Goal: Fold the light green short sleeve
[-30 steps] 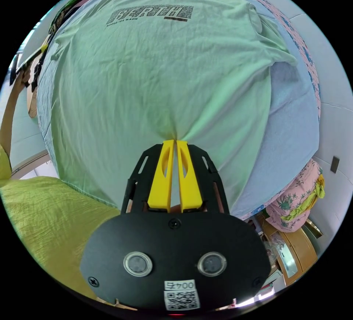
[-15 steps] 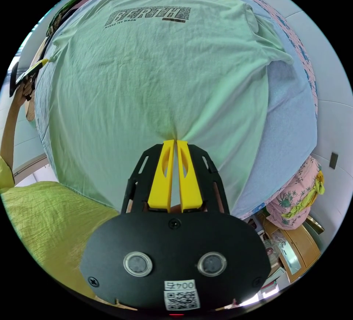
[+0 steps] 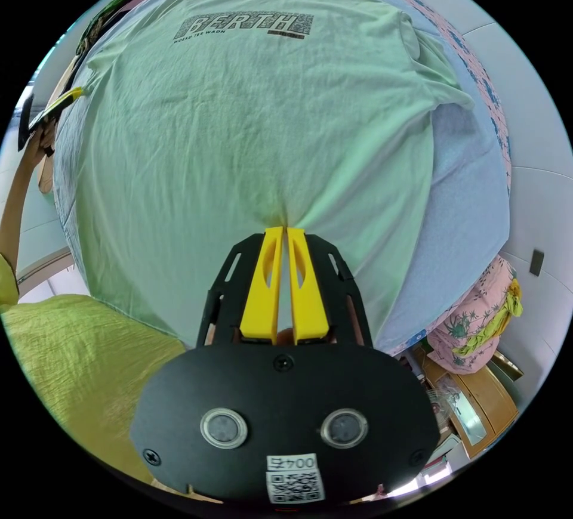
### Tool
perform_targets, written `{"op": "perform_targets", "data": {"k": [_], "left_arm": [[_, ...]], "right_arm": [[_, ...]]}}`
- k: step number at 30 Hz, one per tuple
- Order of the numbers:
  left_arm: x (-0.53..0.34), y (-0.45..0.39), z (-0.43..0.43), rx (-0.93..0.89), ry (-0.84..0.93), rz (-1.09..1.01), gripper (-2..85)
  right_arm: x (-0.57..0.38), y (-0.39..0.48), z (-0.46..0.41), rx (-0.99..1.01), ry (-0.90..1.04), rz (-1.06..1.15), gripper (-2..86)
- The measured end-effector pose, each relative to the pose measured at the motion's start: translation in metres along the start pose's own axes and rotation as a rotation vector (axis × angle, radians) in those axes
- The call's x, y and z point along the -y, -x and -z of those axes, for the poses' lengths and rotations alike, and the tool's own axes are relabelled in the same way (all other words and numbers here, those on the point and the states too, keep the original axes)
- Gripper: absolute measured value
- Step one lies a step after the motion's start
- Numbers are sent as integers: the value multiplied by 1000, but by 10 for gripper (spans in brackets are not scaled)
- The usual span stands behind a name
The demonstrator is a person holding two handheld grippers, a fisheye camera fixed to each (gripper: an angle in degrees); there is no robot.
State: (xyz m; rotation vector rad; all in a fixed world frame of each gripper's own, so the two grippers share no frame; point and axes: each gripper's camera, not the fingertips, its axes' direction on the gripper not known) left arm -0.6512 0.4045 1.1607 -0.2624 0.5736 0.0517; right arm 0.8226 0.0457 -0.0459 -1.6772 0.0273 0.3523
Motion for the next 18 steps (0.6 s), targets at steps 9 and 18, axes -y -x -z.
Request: {"op": "perform_targets", "data": {"k": [9,18], "left_arm": [[-1,-25,32,47,2,33,16],[-13,-28,27,63,32,95,12]], "right_arm": [[-35,4,13,-21,-36,20,26],[-73,2,31,-29,-46,41,33]]}}
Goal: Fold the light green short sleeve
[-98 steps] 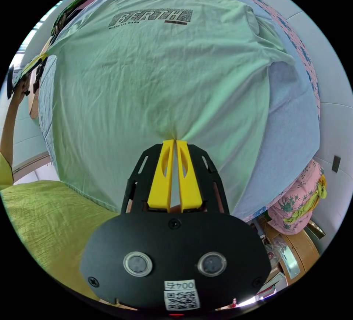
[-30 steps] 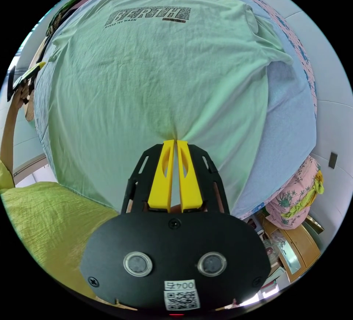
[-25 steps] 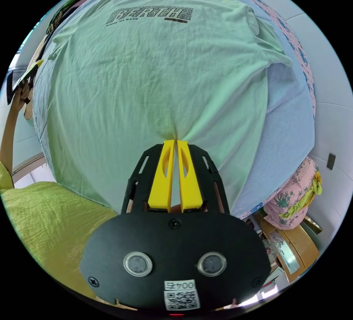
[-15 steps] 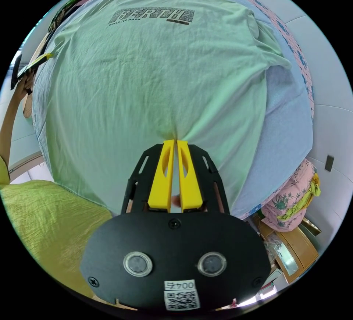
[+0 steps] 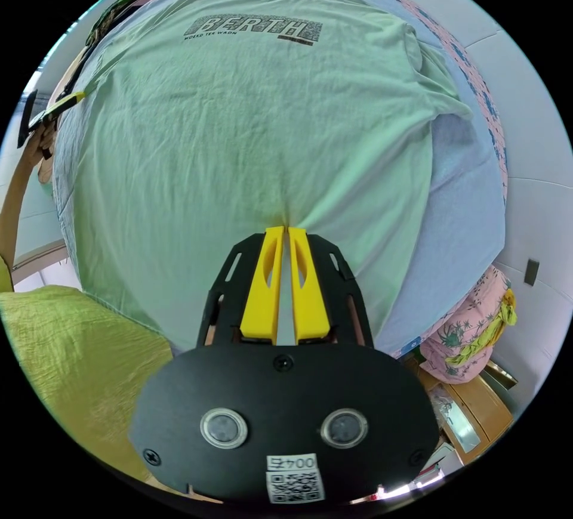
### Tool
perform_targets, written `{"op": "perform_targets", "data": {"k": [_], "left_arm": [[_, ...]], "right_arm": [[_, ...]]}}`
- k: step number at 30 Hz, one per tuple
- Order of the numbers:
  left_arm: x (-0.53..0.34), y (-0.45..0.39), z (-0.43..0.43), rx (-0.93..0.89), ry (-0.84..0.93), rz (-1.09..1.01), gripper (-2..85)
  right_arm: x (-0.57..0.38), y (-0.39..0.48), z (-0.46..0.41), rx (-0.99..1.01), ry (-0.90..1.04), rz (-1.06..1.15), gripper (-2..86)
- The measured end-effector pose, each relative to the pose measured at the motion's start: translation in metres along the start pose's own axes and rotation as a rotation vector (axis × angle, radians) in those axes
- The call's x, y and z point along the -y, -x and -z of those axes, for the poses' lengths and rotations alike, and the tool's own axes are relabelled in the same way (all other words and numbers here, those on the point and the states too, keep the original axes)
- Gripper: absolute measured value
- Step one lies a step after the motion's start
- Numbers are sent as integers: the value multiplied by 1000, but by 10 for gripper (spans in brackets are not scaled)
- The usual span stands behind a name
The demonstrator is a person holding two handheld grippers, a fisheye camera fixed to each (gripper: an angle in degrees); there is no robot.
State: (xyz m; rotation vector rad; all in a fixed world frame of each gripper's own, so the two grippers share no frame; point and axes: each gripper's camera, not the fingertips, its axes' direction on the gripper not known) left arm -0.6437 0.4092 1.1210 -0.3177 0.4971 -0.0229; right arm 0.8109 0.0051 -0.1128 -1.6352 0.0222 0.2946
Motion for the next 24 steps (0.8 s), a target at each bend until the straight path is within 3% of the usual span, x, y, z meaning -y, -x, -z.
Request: {"op": "perform_targets", "data": {"k": [6,12,20,24], "left_arm": [[-24,-10,51,5,-77,49,11],[-72,-100,104,-3,-178,87,9],[-143,-366,67,-35,-157,163,9],[-147,-487,26,-7,-131,171,9]], "right_arm": [[-33,-4,16,-14,-43,21,33],[-74,-27,38,84,-111,13,60],[-185,-90,94,244,-427,91,70],[-234,-143,109,336,-475,117,63]]}}
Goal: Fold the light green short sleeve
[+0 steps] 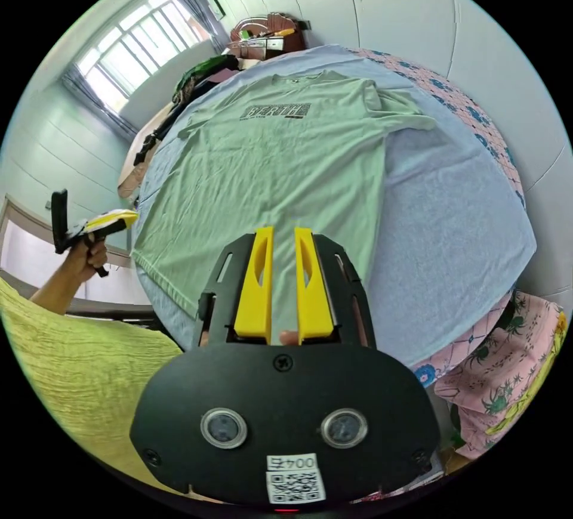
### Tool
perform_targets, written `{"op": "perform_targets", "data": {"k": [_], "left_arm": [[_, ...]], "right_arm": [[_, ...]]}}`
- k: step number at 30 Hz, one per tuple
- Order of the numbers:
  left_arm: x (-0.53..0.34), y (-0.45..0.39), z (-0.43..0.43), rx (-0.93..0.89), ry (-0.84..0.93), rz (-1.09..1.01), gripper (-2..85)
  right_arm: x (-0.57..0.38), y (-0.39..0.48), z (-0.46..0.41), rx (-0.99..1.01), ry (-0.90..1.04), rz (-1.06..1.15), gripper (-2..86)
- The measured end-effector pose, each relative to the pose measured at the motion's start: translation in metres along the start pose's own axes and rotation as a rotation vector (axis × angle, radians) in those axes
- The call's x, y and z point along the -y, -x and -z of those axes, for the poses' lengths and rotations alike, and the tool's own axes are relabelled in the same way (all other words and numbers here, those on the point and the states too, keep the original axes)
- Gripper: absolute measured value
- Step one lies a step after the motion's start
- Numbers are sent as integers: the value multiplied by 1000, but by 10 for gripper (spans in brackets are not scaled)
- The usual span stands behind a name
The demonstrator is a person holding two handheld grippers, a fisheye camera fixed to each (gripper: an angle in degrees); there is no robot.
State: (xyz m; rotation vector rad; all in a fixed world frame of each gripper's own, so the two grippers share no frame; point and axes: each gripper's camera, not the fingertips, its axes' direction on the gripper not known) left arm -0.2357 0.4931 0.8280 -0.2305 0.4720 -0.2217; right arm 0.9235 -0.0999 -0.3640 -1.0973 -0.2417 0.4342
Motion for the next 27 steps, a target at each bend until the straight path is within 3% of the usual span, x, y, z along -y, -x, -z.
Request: {"op": "perform_targets", "data": {"k": [5,8,21,27], "left_arm": [[6,-131,-73,34,63,-122,11],[9,-168,-113,71,127,-162,12],[1,-201,-201,14,137,-238,12],[-22,-206,-233,50,192,-236,12]], "right_arm": [[-42,-60,75,80,-60,-45,66],[-47,-90,104,169,-93,-122,67],[15,-121,165,116,-130,-204,85],[71,-165,169,216,-171,-344,114]]}}
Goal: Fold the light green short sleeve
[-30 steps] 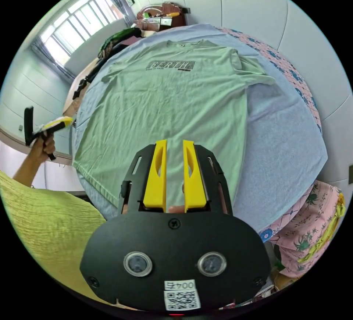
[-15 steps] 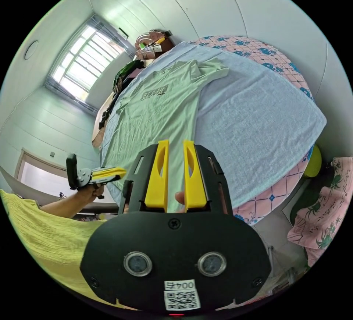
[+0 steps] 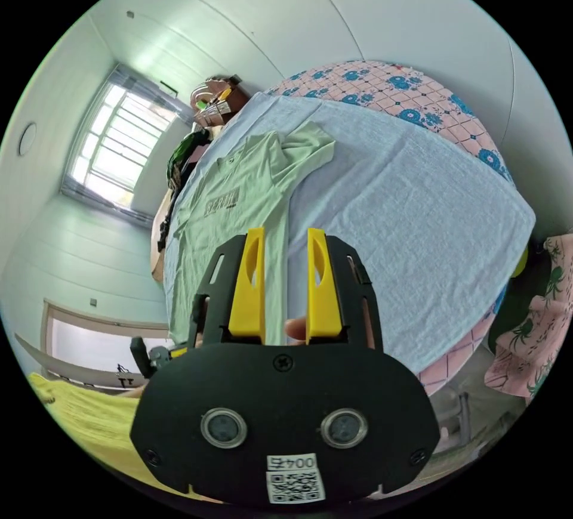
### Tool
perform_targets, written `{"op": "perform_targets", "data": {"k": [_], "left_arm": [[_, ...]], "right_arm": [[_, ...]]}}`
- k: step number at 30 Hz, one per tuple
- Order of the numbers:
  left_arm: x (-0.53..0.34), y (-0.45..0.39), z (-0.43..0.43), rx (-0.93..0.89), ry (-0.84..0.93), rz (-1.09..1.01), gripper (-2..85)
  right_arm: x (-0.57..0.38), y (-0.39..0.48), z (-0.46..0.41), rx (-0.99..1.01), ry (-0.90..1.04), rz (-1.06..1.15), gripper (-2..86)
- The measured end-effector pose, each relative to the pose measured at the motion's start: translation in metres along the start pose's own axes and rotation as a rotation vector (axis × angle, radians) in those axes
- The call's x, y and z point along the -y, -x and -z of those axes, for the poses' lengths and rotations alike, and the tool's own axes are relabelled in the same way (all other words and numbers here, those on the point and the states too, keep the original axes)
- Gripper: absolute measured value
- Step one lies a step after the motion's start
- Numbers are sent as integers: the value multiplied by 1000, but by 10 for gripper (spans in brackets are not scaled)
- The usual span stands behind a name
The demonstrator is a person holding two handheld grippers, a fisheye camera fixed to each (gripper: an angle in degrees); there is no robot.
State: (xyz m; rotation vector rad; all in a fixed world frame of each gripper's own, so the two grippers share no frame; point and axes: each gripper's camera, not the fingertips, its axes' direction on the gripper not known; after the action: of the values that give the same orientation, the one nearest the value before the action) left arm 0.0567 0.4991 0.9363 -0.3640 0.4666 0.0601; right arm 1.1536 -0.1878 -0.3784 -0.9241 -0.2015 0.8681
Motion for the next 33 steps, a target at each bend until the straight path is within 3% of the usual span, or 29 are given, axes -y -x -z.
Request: {"op": "perform_targets", "data": {"k": [9,12,15,18,20,23,25,28,33], "left_arm": [[-7,-7,-31,86,35,256,10],[-2,-14,-25,120,-16,387,10],[8,-27,-18,144,-70,473,11],[15,-43,-9,167,-143,522,12],[18,-53,-10,170,-187,541,12],[22,-59,-25,155,-198,540,14],[23,-61,-36,139,-210,525,14],[23,-63,-60,96,-241,487,17],[19,-65,-109,34,-259,407,28]], "right_arm": [[135,-37,-65,86,52,-116,131],[165,-33,-98,95,138,-96,69],[178,-2,-112,-21,181,21,8],[167,81,-101,-121,93,419,4],[133,157,-109,-232,69,813,13],[84,221,-143,-359,125,1114,58],[62,241,-166,-424,169,1192,75],[40,255,-176,-429,214,1196,95],[54,229,-137,-267,197,944,80]]}}
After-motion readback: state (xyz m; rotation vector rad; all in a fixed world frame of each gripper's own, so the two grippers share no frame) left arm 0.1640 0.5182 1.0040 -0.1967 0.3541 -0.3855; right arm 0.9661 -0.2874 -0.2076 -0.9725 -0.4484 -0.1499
